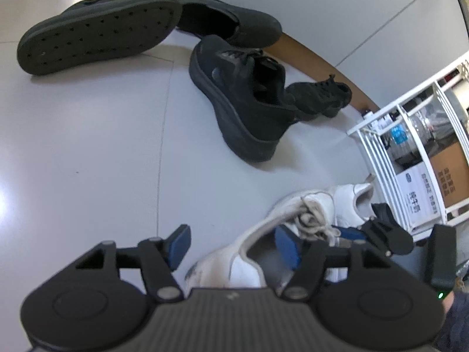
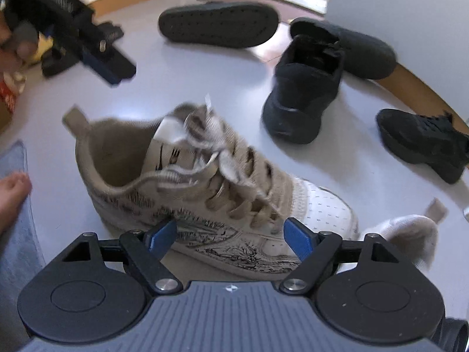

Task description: Organize scattered shoes

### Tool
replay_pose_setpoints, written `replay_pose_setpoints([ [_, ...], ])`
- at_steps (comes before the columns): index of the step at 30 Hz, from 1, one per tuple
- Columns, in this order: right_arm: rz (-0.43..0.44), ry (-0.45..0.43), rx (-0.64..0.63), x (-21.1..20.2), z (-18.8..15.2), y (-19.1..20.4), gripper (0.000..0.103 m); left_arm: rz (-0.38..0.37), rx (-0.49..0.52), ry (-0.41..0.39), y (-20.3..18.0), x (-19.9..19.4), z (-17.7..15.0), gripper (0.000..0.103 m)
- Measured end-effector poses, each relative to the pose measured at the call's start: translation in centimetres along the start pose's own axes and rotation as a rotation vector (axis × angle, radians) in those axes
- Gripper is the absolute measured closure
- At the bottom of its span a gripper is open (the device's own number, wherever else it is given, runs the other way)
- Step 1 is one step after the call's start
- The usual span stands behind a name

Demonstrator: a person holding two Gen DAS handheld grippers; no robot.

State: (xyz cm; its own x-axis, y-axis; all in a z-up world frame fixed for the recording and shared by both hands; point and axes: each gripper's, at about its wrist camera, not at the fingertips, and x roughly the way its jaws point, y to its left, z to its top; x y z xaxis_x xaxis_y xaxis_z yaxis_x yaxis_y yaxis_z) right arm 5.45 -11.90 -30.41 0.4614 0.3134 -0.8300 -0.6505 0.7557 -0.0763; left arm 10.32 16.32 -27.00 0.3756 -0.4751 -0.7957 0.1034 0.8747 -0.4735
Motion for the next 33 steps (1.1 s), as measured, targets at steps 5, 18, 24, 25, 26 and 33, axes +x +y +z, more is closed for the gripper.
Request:
replay_pose_setpoints([
  [5,-0.028,-0.025,-0.026,0.5,0.8,0.9,0.034,0.018,-0.023,-0.008,0.7,-0.2,0.2,0.034],
  [18,-0.019,-0.071,-0.253,0.7,1.9,2.5,0.035,0.044,-0.049,-0.027,2.1,-1.1,0.5,0.032],
  [24,-0.05,-0.081,-0.214,1.0,1.5,3.5,0.043,0.044,-0.061,-0.028,2.4,-1.1,0.4,0.031],
  [25,-0.054,-0.081,-0.18,0.8,1.7,3.4,0.049,0.046,-0.061,-0.025,2.4,-1.1,0.3,0.031],
  [26,-0.058,-0.081,-0.169,0.8,1.7,3.5,0.055,0.047,-0.061,-0.023,2.4,-1.1,0.3,0.031],
  [33,-0.055,-0.067,-0.085,0.1,1.7,3.0,0.076,0.053,-0.057,-0.025,2.1,-1.0,0.4,0.031],
])
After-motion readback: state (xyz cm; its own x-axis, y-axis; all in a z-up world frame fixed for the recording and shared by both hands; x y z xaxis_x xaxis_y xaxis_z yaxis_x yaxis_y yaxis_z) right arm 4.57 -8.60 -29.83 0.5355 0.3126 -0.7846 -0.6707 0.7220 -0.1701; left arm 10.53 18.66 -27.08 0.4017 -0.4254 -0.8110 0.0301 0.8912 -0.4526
